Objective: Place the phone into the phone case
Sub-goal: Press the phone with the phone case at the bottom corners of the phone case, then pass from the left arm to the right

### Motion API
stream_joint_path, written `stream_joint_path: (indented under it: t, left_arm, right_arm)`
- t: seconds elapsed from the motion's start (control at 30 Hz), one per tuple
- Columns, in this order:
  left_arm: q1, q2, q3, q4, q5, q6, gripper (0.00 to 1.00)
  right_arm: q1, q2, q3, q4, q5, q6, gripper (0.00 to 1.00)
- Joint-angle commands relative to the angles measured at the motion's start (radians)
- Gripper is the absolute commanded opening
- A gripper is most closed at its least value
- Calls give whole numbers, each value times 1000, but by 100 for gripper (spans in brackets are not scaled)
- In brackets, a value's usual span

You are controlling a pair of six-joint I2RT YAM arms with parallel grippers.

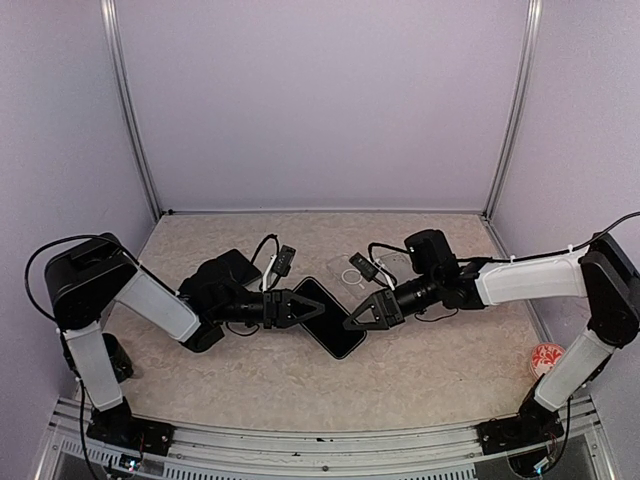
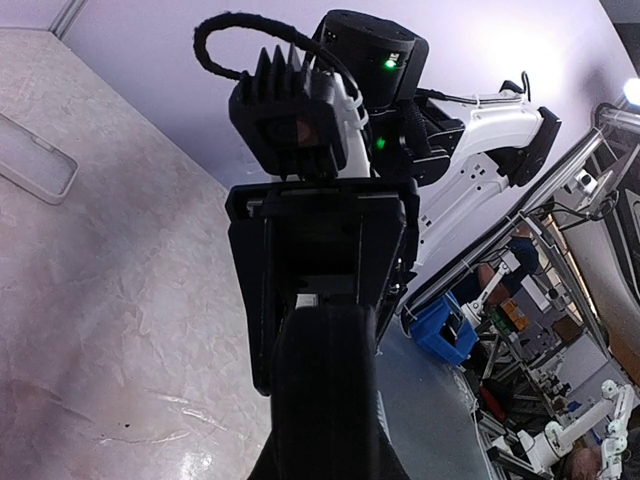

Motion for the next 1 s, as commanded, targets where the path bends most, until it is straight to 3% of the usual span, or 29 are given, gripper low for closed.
stream_joint_path:
  t: [0.0, 0.23, 0.3, 0.4, 0.63, 0.77, 0.97]
  left_arm:
    - [-11, -12, 42, 15, 15, 26, 0]
    - [-15, 2, 55, -11, 14, 36, 0]
    - [-15, 5, 54, -12, 12, 34, 5]
    - [-14, 3, 52, -8, 9, 34, 15]
    - [12, -20, -5, 104, -18, -21, 51]
    - [39, -33, -58, 192, -58, -66, 60]
    - [46, -33, -105, 268, -106, -98, 65]
  right_arm:
    - [13, 25, 18, -15, 2, -17, 34]
    - [19, 38, 15, -10, -19, -19, 11]
    - [19, 40, 12, -3, -27, -17, 1]
    - [18, 35, 8, 10, -25, -12, 0]
    - [16, 0, -9, 48, -6, 0, 0]
    - [7, -40, -31, 92, 25, 16, 0]
    - [-9, -103, -77, 186, 57, 57, 0]
